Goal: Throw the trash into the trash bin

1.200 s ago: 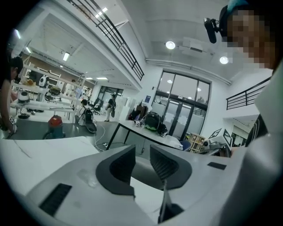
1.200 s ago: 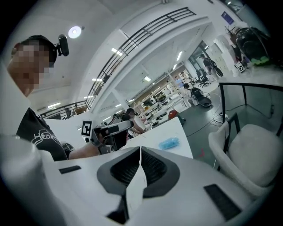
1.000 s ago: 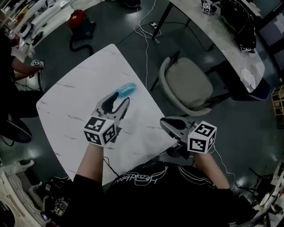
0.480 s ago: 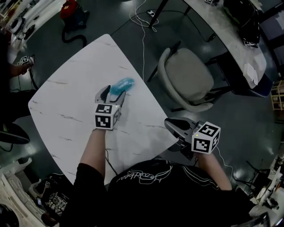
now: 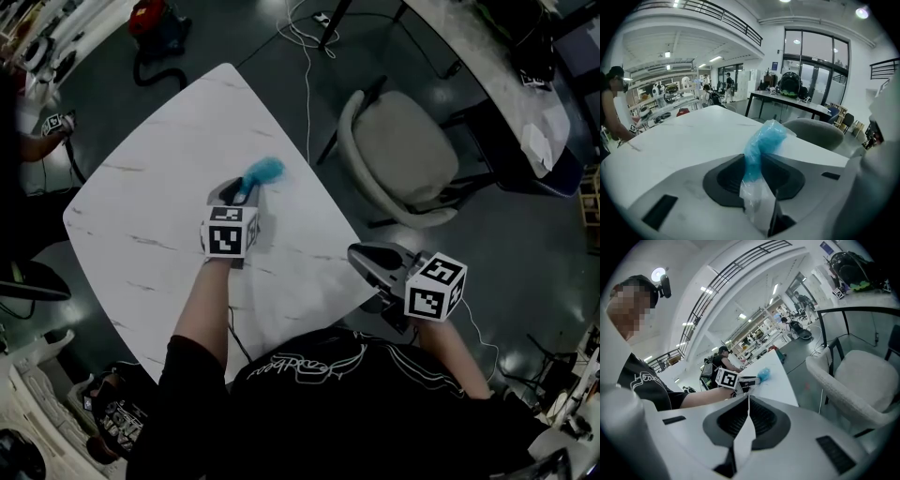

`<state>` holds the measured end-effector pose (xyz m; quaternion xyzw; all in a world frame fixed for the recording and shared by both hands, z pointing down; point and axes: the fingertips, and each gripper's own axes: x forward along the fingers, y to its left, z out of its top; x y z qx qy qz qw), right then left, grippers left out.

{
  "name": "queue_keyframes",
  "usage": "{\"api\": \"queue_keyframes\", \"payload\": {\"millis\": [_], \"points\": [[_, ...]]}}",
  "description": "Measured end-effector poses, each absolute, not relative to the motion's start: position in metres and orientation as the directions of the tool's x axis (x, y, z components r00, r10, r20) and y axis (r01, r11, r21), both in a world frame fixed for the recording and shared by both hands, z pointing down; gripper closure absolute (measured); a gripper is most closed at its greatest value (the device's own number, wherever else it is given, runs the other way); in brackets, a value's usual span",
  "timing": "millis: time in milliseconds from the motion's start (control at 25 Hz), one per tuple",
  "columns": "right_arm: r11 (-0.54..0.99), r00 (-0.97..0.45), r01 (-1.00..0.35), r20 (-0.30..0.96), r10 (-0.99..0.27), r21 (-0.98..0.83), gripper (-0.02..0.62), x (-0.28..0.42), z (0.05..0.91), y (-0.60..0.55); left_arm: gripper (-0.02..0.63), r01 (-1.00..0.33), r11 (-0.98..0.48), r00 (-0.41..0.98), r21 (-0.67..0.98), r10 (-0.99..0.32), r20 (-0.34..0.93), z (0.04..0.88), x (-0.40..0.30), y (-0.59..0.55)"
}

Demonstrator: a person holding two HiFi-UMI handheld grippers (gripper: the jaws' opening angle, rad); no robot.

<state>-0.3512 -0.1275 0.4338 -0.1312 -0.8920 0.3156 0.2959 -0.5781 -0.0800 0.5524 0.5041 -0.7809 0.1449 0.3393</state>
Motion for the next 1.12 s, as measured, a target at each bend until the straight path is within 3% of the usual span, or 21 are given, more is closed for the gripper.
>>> {"api": "queue_keyframes", "payload": {"millis": [320,840,1120], "points": [[0.779,-0.81,0.045,0.433,0.395,-0.626,0.561,-0.322,0.418,-0.131,0.569,-0.89,0.452,-0.287,0.069,-0.671,0.684,0.535,-0.564,-0.077],[0.789,-0.852,0.014,0.406,0.331,-0.614,0.561,-0.244,0.398,-0.127,0.586,-0.901,0.433,-0.332,0.045,-0.75,0.572,0.461,-0.497,-0.068],[0.799,-0.883,-0.004,0.377,0.28,-0.602,0.561,-0.194,0.386,-0.127,0.588,-0.896,0.406,-0.275,0.181,-0.826,0.491,0.412,-0.433,-0.06]]}}
